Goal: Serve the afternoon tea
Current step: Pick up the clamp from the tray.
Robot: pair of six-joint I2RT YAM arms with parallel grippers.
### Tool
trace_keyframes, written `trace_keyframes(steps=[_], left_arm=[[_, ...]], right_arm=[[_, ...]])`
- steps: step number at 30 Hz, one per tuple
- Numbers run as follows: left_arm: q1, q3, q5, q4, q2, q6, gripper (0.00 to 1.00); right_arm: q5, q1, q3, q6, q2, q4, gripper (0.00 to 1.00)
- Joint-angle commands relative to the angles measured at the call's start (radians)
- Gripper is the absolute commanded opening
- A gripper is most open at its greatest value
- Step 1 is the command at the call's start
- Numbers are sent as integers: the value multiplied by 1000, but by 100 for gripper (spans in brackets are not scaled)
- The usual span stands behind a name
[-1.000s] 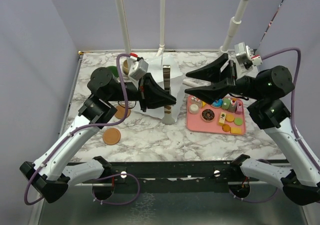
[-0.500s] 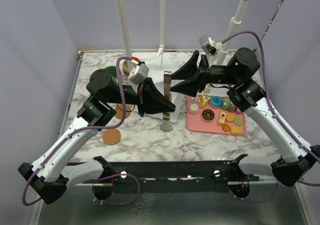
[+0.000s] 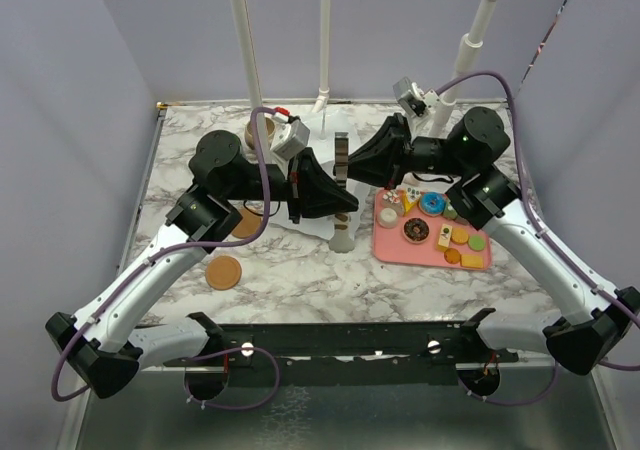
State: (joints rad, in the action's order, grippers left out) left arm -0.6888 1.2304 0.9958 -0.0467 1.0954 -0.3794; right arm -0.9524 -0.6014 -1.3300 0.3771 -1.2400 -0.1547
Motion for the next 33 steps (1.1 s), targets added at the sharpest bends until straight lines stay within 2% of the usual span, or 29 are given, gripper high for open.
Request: trace_keyframes(steps=[1, 3, 4, 5, 6, 8, 9, 11, 17, 25, 28, 31, 33], left_arm=[[-5, 35, -11, 2, 12, 31, 0], [-6, 33, -33, 5, 15, 33, 1], [-6, 33, -61, 18, 15, 37, 15], [-6, 34, -83, 38, 15, 47, 36], [-6, 32, -93, 55, 12, 60, 53], [-5, 21, -103, 84, 3, 74, 75], [-6, 13, -104, 89, -2, 74, 81], [-6, -6, -102, 95, -17, 73, 85], [-6, -61, -66, 99, -60, 62, 83], [-6, -44, -48, 100, -87, 66, 67], [-6, -44, -58, 100, -96, 65, 57], [-6, -57, -58, 100, -100, 60, 37], [-6, -69, -63, 100, -104, 53, 33]], right_arm=[[192, -5, 39, -3, 36, -65, 1], [234, -5, 69, 12, 51, -132, 1], [256, -5, 81, 16, 61, -157, 1], [279, -5, 89, 18, 72, -178, 1], [298, -5, 94, 20, 81, -196, 0], [357, -5, 104, 19, 109, -218, 0], [385, -5, 113, 19, 126, -233, 0], [428, -4, 140, 33, 156, -282, 1], [496, -5, 220, 137, 212, -416, 0], [507, -4, 293, 150, 255, -472, 1], [529, -5, 333, 178, 275, -519, 0], [552, -5, 361, 202, 282, -571, 1], [572, -5, 380, 218, 281, -623, 1]])
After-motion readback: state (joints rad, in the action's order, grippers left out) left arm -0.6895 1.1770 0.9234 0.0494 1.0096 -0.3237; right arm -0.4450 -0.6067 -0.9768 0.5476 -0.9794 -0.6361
